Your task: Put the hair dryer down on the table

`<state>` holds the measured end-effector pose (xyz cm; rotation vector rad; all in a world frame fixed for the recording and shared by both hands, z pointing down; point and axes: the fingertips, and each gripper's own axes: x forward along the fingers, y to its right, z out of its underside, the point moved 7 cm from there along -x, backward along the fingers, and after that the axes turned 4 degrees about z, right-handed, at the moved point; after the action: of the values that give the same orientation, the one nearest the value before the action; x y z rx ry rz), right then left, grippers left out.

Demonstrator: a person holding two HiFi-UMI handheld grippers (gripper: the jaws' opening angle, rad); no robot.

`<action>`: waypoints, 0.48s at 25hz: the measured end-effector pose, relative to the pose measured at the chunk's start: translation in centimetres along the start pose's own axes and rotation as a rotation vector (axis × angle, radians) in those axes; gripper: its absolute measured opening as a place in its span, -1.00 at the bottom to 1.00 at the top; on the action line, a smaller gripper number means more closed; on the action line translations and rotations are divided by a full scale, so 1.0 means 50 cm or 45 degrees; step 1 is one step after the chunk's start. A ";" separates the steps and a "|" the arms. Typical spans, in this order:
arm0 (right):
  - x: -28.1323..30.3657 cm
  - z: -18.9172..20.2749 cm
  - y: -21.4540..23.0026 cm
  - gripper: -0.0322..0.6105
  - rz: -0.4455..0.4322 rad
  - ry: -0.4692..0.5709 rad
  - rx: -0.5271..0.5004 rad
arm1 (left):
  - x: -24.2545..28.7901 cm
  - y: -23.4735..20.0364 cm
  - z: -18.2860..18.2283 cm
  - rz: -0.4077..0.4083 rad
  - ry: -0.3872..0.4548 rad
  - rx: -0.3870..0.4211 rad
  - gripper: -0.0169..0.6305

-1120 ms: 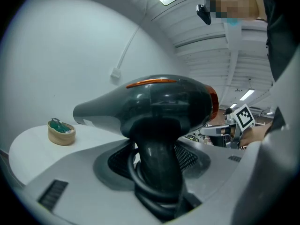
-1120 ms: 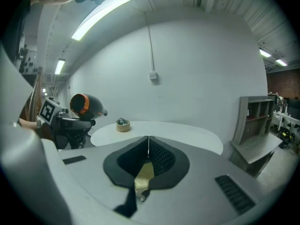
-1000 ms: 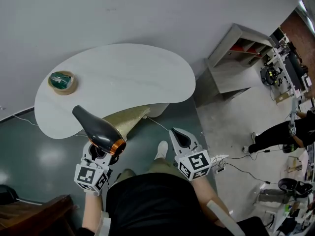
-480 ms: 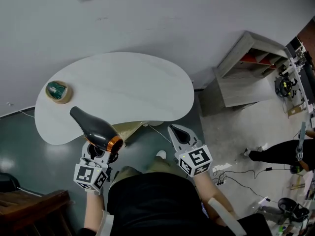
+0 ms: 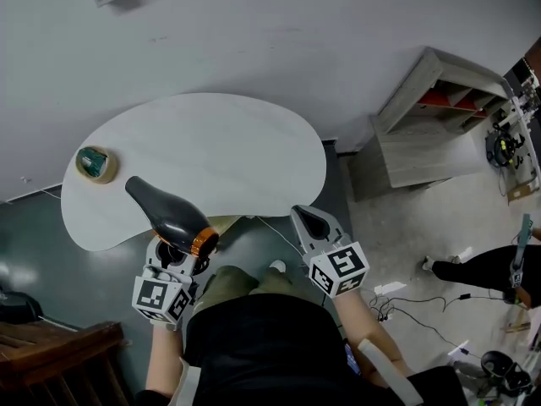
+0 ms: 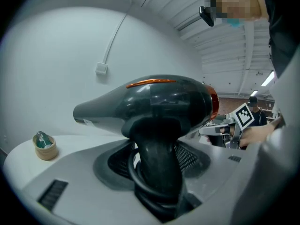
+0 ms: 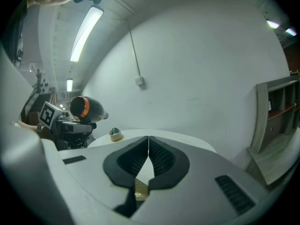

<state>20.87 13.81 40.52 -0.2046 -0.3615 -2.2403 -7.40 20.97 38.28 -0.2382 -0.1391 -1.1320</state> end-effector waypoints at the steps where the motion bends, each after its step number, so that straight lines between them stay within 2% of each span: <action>1: 0.000 0.002 0.007 -0.85 0.004 -0.001 0.014 | 0.010 0.003 0.001 0.004 -0.004 0.005 -0.21; 6: 0.001 0.012 0.034 -0.85 0.024 -0.020 0.052 | 0.060 0.008 0.008 0.020 -0.016 -0.024 -0.21; 12: 0.001 0.013 0.083 -0.85 0.101 -0.043 0.084 | 0.135 -0.006 0.017 0.049 -0.069 -0.027 -0.21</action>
<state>24.04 11.45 41.95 -0.2179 -0.4377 -2.1459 -4.84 15.11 40.69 -0.2895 -0.1697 -1.0897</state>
